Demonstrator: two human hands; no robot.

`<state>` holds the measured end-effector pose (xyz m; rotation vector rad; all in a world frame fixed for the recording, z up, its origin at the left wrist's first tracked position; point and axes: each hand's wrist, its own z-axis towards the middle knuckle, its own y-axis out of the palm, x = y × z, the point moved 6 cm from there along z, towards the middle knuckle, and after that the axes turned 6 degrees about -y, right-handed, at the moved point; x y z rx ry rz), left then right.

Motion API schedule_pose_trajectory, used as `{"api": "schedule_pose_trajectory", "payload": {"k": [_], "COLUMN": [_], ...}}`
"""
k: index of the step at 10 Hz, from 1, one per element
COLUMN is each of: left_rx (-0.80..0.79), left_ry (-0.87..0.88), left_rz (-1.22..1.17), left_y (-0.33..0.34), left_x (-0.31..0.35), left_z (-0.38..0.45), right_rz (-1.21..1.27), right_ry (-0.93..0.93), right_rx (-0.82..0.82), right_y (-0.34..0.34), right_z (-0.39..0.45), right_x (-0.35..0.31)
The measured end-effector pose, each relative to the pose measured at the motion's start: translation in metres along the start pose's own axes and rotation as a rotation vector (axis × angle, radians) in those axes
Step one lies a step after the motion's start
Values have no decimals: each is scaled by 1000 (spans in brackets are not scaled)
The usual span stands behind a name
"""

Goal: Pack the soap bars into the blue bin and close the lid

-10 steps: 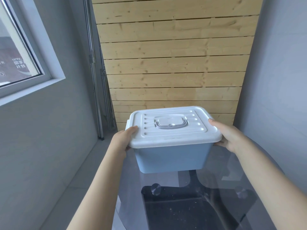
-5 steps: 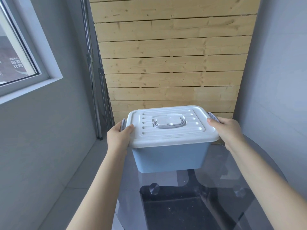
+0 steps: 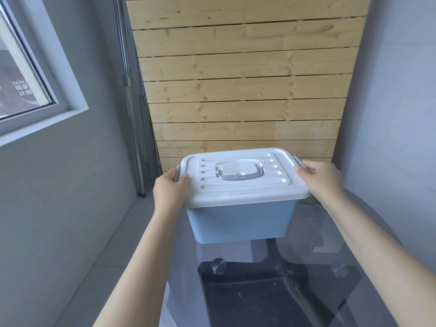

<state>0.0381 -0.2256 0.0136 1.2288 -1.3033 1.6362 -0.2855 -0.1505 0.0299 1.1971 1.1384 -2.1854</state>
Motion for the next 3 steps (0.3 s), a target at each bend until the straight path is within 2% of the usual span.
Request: {"api": "schedule_pose_trajectory", "payload": {"k": [1, 2, 3], "left_rx": [4, 22, 16], "left_ry": [-24, 28, 96], "left_rz": [65, 128, 182], "left_y": [-1, 1, 7], "left_x": [2, 12, 27], "left_z": [0, -4, -12], "right_rz": [-21, 57, 148], "right_ry": [-1, 55, 7], "right_rx": [-96, -127, 2], "right_y": [3, -3, -30], "right_z": [-2, 2, 9], "right_x": [1, 3, -12]}}
